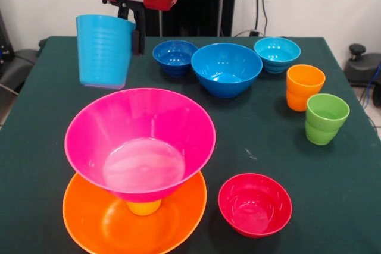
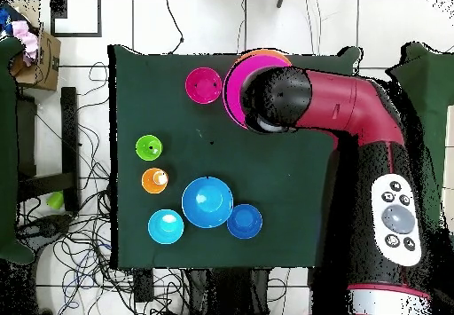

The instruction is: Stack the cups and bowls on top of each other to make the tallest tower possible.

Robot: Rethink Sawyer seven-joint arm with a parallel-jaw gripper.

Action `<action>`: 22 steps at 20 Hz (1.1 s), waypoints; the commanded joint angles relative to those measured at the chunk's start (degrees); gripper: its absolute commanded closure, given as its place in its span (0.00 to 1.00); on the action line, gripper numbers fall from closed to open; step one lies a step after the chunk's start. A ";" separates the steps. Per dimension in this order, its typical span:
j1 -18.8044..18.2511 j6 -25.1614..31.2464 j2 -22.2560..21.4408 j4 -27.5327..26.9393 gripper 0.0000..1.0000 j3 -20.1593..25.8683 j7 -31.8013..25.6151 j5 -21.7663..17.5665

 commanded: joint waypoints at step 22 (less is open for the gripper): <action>4.79 4.78 3.47 -3.26 1.00 -2.38 8.54 1.90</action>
